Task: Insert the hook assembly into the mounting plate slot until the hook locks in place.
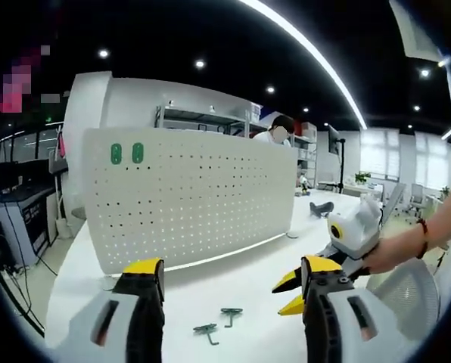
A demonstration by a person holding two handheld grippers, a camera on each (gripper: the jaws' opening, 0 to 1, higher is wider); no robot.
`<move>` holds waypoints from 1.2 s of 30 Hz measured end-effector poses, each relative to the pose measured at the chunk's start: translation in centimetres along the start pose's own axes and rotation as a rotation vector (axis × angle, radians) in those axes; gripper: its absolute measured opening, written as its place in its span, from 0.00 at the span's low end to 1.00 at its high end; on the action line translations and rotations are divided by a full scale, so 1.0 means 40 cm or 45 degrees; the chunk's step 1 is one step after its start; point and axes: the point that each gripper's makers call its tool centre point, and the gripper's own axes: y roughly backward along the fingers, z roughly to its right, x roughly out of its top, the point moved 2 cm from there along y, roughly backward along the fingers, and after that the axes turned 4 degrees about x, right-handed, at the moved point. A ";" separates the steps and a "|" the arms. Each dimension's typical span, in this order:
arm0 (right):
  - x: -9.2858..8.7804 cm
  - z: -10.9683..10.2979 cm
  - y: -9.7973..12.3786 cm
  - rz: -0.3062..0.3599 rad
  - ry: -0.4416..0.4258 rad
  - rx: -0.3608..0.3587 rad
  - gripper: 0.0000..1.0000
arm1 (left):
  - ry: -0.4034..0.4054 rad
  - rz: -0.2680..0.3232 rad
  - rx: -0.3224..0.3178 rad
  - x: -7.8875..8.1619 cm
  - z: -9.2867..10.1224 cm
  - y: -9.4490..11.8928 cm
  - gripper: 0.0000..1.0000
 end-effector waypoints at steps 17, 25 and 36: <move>-0.030 0.036 -0.082 -0.139 0.030 0.029 0.33 | 0.067 -0.029 -0.033 -0.049 0.023 0.002 0.81; -0.044 0.054 -0.100 -0.186 0.038 0.029 0.34 | 0.076 -0.045 -0.036 -0.060 0.025 -0.002 0.82; -0.052 0.083 -0.125 -0.249 0.076 0.030 0.32 | 0.087 -0.037 -0.028 -0.065 0.014 0.009 0.83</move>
